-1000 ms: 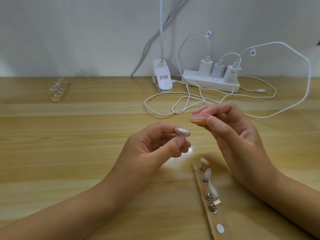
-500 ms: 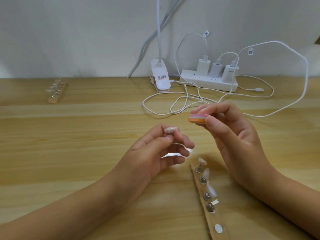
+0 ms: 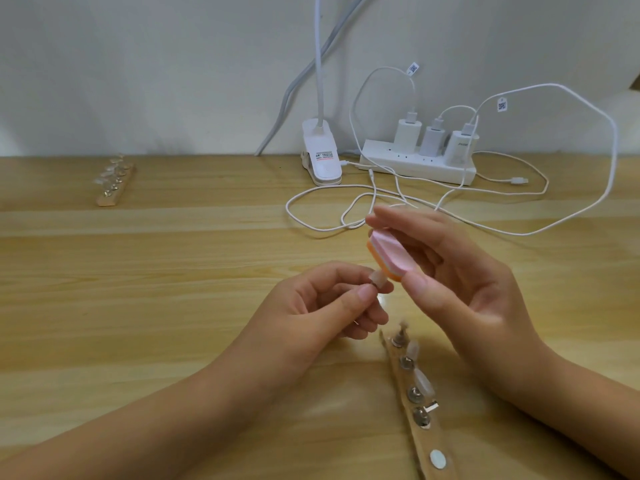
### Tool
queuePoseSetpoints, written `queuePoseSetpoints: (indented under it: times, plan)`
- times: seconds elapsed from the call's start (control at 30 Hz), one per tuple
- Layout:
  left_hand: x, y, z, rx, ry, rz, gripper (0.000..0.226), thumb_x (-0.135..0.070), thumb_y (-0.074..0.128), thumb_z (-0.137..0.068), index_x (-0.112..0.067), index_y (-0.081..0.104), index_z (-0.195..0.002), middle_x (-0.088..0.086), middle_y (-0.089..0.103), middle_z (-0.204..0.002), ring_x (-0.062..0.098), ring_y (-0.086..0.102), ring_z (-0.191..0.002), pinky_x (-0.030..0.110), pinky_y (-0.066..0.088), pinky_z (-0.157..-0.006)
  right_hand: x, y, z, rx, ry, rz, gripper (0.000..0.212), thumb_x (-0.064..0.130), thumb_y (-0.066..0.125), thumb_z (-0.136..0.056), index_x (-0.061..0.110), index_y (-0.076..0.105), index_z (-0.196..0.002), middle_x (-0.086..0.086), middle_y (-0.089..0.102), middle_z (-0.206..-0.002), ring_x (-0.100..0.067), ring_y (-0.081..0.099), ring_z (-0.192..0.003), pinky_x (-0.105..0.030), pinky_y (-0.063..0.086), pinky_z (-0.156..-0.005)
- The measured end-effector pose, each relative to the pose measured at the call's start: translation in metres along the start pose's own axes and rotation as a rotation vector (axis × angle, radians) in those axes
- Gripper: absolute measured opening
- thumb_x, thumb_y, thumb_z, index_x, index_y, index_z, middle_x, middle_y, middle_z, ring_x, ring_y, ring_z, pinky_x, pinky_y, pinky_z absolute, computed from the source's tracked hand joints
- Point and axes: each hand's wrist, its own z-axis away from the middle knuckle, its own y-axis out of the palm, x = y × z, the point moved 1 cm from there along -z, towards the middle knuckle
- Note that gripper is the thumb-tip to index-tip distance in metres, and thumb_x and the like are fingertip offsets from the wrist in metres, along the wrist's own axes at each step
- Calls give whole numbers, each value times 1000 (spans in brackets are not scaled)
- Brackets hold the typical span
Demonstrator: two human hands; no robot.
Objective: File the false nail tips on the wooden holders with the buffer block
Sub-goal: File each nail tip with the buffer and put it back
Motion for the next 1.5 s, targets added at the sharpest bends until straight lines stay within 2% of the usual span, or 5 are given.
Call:
queuePoseSetpoints:
  times: [0.5, 0.67, 1.03, 1.2, 1.5]
  plan:
    - [3, 1, 3, 6, 148, -189, 23, -18, 51, -91, -27, 73, -92, -7, 67, -72, 3, 60, -69, 16, 47, -69, -6, 0, -4, -93, 195, -168, 15, 16, 69, -86, 8, 63, -98, -8, 70, -112, -17, 67, -109, -24, 51, -88]
    - [3, 0, 2, -20, 135, -157, 21, -19, 54, -90, -25, 73, -97, -3, 72, -77, 6, 66, -75, 19, 52, -71, -4, 0, -2, -57, 47, -152, 15, 16, 61, -89, 9, 60, -102, -10, 65, -117, -20, 62, -116, -27, 48, -96]
    - [-4, 1, 5, -52, 128, -110, 17, -28, 62, -86, -21, 70, -100, 0, 76, -93, 14, 71, -92, 18, 52, -80, -18, -10, -9, -216, 240, -210, 46, 14, 65, -81, 22, 60, -126, 4, 68, -118, -9, 64, -106, -17, 49, -88]
    - [-5, 1, 4, -78, 138, -112, 17, -28, 64, -84, -26, 75, -96, -3, 76, -96, 10, 70, -96, 14, 49, -82, -15, -9, -7, -191, 212, -137, 43, 35, 70, -74, 36, 63, -116, 3, 67, -116, -10, 57, -95, -25, 49, -92]
    - [-5, -4, 4, -116, 150, -93, 12, -31, 73, -76, -29, 74, -87, -6, 76, -94, 10, 71, -95, 12, 50, -79, -1, 0, -2, -79, 32, -147, 27, 18, 56, -90, 12, 57, -116, -15, 66, -119, -28, 59, -119, -32, 47, -100]
